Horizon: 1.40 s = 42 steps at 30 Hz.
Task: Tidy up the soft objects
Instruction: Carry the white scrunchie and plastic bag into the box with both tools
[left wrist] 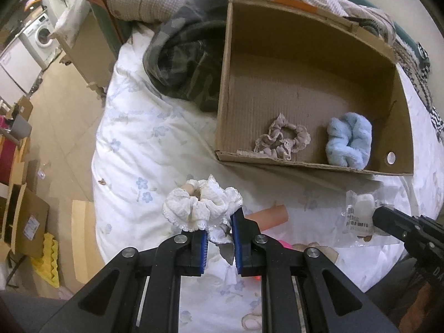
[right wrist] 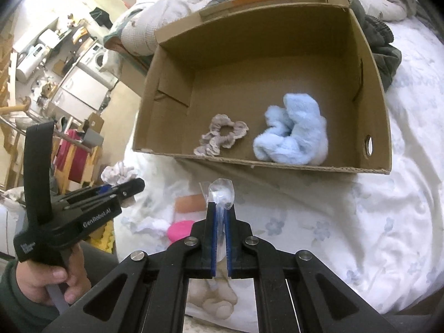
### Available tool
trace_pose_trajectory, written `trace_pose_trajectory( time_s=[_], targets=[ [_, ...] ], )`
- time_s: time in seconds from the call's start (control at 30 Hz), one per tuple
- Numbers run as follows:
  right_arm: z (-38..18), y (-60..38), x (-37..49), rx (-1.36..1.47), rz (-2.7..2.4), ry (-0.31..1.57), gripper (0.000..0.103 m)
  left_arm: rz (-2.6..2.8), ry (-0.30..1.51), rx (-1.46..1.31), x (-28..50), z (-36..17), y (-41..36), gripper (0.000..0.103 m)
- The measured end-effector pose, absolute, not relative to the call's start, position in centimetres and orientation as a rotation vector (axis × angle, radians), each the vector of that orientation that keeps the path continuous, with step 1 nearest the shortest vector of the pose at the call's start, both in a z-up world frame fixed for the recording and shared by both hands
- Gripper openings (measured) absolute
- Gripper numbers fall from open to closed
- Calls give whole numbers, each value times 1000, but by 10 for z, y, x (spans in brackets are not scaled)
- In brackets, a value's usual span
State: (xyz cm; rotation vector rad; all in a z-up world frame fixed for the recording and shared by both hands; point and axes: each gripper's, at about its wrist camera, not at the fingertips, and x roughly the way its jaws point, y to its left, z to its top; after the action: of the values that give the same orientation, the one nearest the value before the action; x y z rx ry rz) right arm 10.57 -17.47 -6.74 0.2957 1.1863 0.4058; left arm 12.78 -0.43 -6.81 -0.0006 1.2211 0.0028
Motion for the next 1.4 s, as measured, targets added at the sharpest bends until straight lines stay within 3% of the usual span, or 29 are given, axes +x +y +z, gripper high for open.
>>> trace_pose_trajectory(
  time_s=[0.63,1.0,1.4],
  targets=[
    [4,-205,93,454,484,885,7,18,1044,-29,114,-13,-4,14],
    [28,-241,125,476,417,860,7,-36,944,13,147,32,-20,14],
    [1,-254,158,494,343,908,7,-99,927,72,193,15,-50,14]
  ],
)
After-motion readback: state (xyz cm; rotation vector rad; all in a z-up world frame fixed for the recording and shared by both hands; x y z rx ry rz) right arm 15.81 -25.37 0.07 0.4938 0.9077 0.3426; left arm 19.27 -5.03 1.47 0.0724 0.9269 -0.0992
